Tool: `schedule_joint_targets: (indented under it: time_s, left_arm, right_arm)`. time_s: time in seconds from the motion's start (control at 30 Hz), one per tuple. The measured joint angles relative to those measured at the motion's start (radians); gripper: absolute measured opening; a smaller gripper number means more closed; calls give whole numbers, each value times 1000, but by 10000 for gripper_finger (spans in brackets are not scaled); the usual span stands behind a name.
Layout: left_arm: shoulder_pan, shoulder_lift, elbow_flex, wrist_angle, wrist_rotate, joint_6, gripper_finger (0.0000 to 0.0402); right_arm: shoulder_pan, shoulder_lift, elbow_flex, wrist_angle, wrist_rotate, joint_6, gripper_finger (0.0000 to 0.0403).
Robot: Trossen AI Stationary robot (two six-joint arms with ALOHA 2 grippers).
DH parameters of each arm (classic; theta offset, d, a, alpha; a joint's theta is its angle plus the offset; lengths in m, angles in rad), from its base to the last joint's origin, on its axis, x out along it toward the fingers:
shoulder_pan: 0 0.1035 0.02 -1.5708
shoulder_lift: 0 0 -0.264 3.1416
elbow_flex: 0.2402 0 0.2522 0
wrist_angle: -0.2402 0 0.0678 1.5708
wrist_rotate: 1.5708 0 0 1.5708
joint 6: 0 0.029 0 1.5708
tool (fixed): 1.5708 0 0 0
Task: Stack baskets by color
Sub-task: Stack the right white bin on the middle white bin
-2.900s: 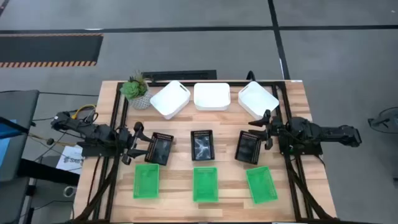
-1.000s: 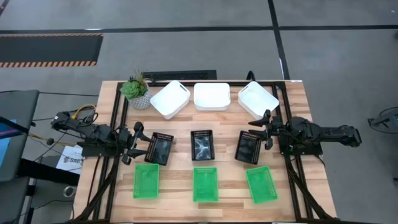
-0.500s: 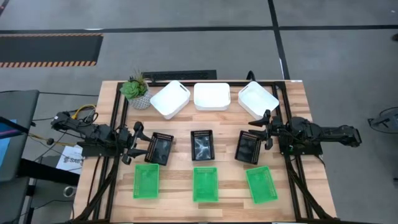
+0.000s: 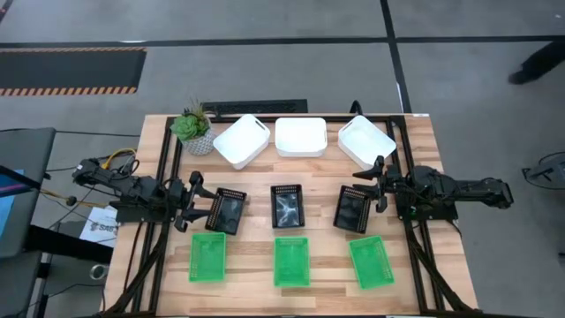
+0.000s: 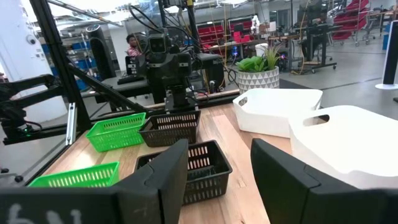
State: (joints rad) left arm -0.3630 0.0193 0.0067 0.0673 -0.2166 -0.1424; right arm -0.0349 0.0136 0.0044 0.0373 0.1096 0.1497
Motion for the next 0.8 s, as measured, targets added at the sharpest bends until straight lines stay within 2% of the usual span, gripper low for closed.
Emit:
schedule_joint_targets:
  time_s: [0.2,0.5,0.8]
  left_arm:
    - [0,0,0,0,-10,-25,224]
    - [0,0,0,56,-95,-54,224]
    - [0,0,0,74,-104,-94,224]
  right_arm:
    - [0,0,0,43,1,10,201]
    - [-2,0,0,50,9,68,201]
    - [-5,0,0,51,11,70,201]
